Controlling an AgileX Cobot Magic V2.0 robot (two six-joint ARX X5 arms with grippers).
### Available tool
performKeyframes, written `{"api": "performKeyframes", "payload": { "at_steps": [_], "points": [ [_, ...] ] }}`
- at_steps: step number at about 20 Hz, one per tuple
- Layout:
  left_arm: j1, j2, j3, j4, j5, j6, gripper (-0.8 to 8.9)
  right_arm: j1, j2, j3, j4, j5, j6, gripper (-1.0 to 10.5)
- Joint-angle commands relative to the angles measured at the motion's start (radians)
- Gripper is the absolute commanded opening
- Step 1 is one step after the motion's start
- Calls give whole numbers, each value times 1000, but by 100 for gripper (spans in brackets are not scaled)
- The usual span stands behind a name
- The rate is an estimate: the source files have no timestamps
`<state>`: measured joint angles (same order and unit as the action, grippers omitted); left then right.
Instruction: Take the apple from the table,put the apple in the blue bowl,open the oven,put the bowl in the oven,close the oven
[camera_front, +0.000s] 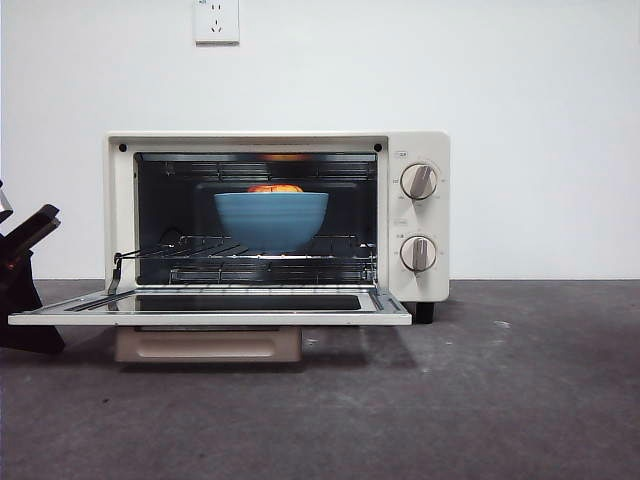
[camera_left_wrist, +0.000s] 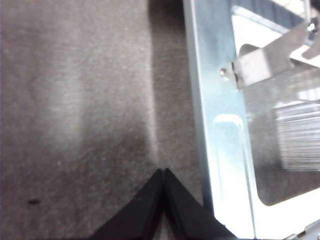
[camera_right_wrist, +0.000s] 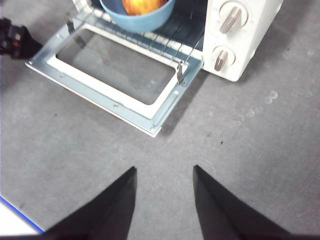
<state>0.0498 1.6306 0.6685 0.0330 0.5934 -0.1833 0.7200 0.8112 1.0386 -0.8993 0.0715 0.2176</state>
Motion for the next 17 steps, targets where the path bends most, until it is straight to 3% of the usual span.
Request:
{"api": "performKeyframes", "payload": {
  "at_steps": [1, 5, 10, 14, 17],
  "points": [
    [-6, 45, 2, 8, 67, 14, 6, 10, -13, 8, 11, 1, 20, 179],
    [-5, 48, 3, 87, 229, -35, 6, 10, -54, 8, 8, 8, 35, 179],
    [-5, 48, 6, 287, 330, -211, 6, 10, -95, 8, -16, 8, 47, 179],
    [-4, 48, 8, 492, 333, -348, 6, 10, -121, 8, -44, 8, 67, 179],
    [-4, 48, 11, 613, 257, -409, 6, 10, -137, 8, -55, 8, 85, 179]
  ]
}}
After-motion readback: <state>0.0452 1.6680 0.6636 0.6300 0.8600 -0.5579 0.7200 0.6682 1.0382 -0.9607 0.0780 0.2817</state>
